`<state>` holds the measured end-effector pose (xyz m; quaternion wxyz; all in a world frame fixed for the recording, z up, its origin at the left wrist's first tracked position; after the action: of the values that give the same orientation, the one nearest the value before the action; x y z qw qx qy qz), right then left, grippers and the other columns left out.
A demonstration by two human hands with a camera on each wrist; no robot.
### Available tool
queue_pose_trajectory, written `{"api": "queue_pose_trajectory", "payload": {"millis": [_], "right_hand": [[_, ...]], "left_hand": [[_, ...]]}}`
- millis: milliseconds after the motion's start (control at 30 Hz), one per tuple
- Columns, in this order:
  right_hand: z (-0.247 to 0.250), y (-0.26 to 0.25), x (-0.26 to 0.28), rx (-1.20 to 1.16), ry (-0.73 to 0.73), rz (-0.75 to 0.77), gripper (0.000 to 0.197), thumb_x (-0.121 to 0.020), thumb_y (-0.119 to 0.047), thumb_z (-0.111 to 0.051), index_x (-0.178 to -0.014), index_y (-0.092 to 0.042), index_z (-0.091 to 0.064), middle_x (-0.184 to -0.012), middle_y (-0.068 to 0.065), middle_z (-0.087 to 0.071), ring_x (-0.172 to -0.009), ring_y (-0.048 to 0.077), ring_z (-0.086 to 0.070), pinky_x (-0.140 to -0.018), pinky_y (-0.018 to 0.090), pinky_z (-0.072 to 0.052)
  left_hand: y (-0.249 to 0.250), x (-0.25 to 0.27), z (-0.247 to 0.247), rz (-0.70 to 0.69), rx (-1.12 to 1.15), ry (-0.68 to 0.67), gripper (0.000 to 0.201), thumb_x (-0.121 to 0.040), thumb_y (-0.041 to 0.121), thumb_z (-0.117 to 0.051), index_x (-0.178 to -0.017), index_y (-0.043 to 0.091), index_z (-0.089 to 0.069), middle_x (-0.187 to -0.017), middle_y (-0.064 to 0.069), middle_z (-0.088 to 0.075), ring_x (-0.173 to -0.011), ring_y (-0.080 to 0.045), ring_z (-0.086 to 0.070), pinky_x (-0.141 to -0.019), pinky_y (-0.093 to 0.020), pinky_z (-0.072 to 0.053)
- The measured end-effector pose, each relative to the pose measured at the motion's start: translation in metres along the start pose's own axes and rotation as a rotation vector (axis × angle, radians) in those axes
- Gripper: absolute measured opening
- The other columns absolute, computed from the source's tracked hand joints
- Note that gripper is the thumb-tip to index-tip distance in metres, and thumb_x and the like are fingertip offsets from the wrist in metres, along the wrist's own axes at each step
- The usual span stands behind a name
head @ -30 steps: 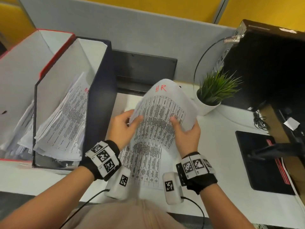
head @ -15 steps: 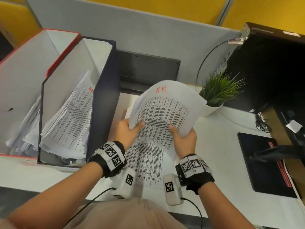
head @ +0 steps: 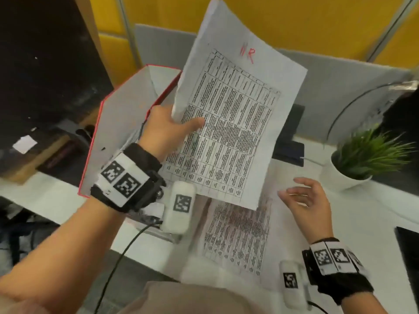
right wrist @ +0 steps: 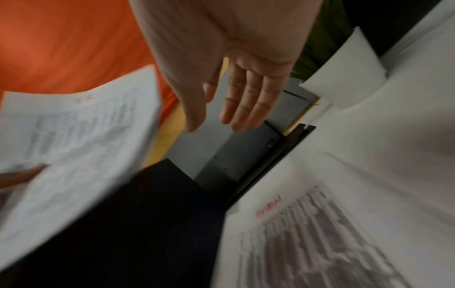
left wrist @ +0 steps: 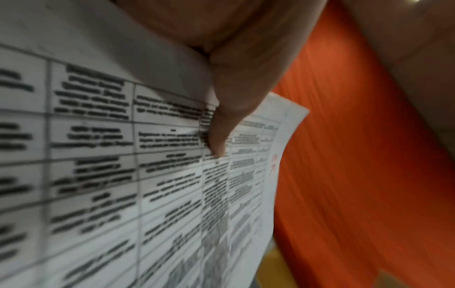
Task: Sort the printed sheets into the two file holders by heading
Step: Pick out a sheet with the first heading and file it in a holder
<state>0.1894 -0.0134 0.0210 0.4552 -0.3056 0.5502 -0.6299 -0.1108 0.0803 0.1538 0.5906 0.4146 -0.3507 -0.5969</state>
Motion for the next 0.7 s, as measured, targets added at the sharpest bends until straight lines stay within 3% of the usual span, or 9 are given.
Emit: {"api": "queue_pose_trajectory", "payload": {"millis": [33,100,200,333,400,533,633,700], "right_hand": [[0.001,0.011,0.003,0.022,-0.005,-0.036,0.042,-0.071,-0.004,-0.077,-0.105,-0.014,-0.055,-0.087,0.012,-0.062,-0.070,0.003,-0.060,-0.062,0.002,-0.046],[0.005,0.033,0.010,0.070,-0.006,-0.105,0.045,-0.069,-0.005,-0.078,-0.107,-0.014,-0.055,-0.090,0.014,-0.062,-0.072,0.011,-0.060,-0.060,0.005,-0.047],[0.009,0.063,0.019,0.148,-0.012,-0.218,0.047,-0.068,-0.009,-0.080,-0.107,-0.018,-0.055,-0.091,0.012,-0.060,-0.086,0.031,-0.059,-0.073,0.026,-0.046],[0.003,0.088,0.027,0.272,-0.069,-0.286,0.054,-0.068,-0.010,-0.081,-0.114,-0.012,-0.054,-0.097,0.017,-0.058,-0.088,0.035,-0.057,-0.077,0.032,-0.041],[-0.004,0.096,0.030,0.345,-0.102,-0.335,0.063,-0.068,-0.013,-0.082,-0.122,-0.009,-0.050,-0.102,0.019,-0.058,-0.086,0.030,-0.056,-0.079,0.031,-0.041],[-0.016,0.109,0.036,0.516,-0.186,-0.412,0.086,-0.067,-0.027,-0.082,-0.137,-0.006,-0.038,-0.122,0.023,-0.052,-0.108,0.036,-0.055,-0.097,0.042,-0.043],[-0.022,0.113,0.040,0.632,-0.203,-0.421,0.097,-0.063,-0.036,-0.084,-0.141,-0.006,-0.035,-0.128,0.023,-0.045,-0.115,0.036,-0.051,-0.104,0.045,-0.040],[-0.024,0.116,0.042,0.706,-0.228,-0.433,0.101,-0.061,-0.039,-0.084,-0.142,-0.008,-0.032,-0.130,0.022,-0.041,-0.120,0.036,-0.045,-0.106,0.044,-0.036]], "left_hand": [[-0.001,-0.002,0.021,0.015,-0.028,0.026,0.025,-0.078,0.033,-0.072,-0.085,0.013,-0.059,-0.071,0.001,-0.054,-0.055,-0.006,-0.049,-0.045,-0.012,-0.042],[-0.008,-0.007,0.063,0.059,-0.085,0.090,0.034,-0.077,0.036,-0.073,-0.103,0.016,-0.065,-0.089,0.005,-0.066,-0.074,-0.008,-0.060,-0.062,-0.020,-0.047],[-0.031,-0.014,0.123,0.191,-0.166,0.172,0.026,-0.074,0.042,-0.074,-0.091,0.023,-0.069,-0.087,0.009,-0.069,-0.078,-0.006,-0.063,-0.060,-0.022,-0.041],[-0.059,-0.021,0.174,0.309,-0.275,0.257,0.023,-0.068,0.038,-0.079,-0.078,0.022,-0.065,-0.079,0.008,-0.066,-0.072,-0.008,-0.061,-0.059,-0.024,-0.042],[-0.073,-0.027,0.183,0.338,-0.376,0.276,0.026,-0.066,0.032,-0.082,-0.081,0.016,-0.067,-0.078,0.002,-0.066,-0.068,-0.011,-0.060,-0.053,-0.023,-0.040],[-0.093,-0.036,0.168,0.318,-0.666,0.216,0.039,-0.062,0.031,-0.085,-0.077,0.003,-0.062,-0.073,-0.009,-0.058,-0.066,-0.024,-0.055,-0.049,-0.027,-0.035],[-0.107,-0.041,0.144,0.255,-0.717,0.206,0.023,-0.073,0.021,-0.076,-0.079,0.002,-0.066,-0.069,-0.010,-0.056,-0.069,-0.026,-0.056,-0.062,-0.030,-0.040],[-0.115,-0.045,0.129,0.231,-0.760,0.182,0.020,-0.074,0.017,-0.075,-0.082,0.001,-0.066,-0.073,-0.014,-0.057,-0.073,-0.029,-0.059,-0.064,-0.031,-0.040]]}}
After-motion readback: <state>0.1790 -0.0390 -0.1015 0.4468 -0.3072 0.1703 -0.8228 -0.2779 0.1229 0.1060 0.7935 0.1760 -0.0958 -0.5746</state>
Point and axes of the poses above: each hand's wrist, its own x-axis away from the middle knuckle, its own z-axis out of the back of the hand, y = z × x, the point moved 5 cm from there along -x, towards the middle knuckle
